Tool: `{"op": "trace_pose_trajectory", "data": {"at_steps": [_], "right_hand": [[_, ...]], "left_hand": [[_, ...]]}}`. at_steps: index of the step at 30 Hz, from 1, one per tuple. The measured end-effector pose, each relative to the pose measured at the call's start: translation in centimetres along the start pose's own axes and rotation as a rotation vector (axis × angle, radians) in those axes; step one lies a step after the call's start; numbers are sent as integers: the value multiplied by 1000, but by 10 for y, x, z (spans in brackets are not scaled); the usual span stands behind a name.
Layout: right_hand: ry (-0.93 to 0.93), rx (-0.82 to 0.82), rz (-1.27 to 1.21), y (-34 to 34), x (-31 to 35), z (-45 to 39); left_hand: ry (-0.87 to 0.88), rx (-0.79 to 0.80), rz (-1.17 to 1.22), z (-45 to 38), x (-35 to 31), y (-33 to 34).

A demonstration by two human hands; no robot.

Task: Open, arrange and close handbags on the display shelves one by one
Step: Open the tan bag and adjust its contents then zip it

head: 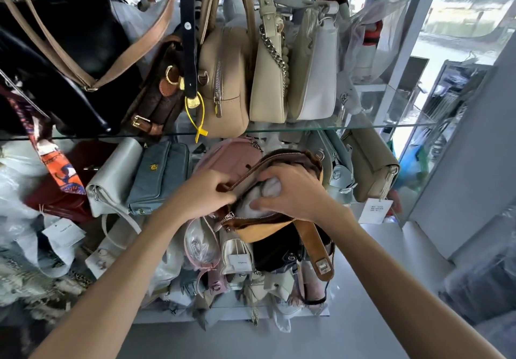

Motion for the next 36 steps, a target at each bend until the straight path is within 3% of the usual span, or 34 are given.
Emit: {"op": "trace_pose_trajectory", "data": {"at_steps": [3,8,12,16,20,27,36], "right_hand": [[-155,20,130,15,29,10],[-171,-10,-123,37,51,12],[-102,-113,-243,38,38,10],[-94,-170,-321,28,28,5],[-73,-204,-315,30,24,0],[-125,-213,-205,37,36,5],[-127,-215,-176,28,35,5]], "left_hand": [[-24,-166,76,0,9,-1],[-84,-372,226,-4,22,1],[-204,-445,525,-1,38,5],[-352,-414,945,12,57,23],[-348,-471,1295,39,60,54],[-362,-695,1289,61,52,63],[-332,-711,1194,59,36,59]]}}
Point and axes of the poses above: each hand's wrist, its own z-axis away from the middle knuckle, its own y-axis out of the palm, x = y × z, the point moved 7 cm from there along -z, towards the middle knuckle, and after that the axes turned 3 degrees about -x, right-handed, at the moved point
